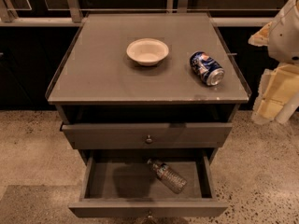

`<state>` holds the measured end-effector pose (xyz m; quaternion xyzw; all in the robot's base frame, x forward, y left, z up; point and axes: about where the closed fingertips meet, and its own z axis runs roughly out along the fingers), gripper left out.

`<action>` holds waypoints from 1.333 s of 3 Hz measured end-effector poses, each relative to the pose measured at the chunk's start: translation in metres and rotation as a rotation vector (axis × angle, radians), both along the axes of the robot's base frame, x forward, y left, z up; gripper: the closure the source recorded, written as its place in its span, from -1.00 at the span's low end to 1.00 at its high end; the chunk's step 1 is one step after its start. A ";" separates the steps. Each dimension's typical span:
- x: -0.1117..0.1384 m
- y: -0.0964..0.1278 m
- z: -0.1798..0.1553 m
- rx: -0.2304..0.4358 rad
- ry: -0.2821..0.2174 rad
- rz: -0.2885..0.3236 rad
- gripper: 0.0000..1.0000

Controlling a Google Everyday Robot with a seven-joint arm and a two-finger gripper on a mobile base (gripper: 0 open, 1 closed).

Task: Pick water bottle from middle drawer and place on counter

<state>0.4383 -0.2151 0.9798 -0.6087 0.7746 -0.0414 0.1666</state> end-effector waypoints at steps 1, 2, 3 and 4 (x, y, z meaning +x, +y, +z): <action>-0.017 0.004 -0.019 0.059 -0.024 0.025 -1.00; -0.042 0.016 -0.075 0.206 -0.027 0.033 -1.00; -0.048 0.061 -0.156 0.376 0.031 0.035 -1.00; -0.048 0.092 -0.260 0.456 0.148 -0.024 -1.00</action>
Offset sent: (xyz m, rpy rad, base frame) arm -0.0537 0.0519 -0.2429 0.5524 -0.0479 -0.0418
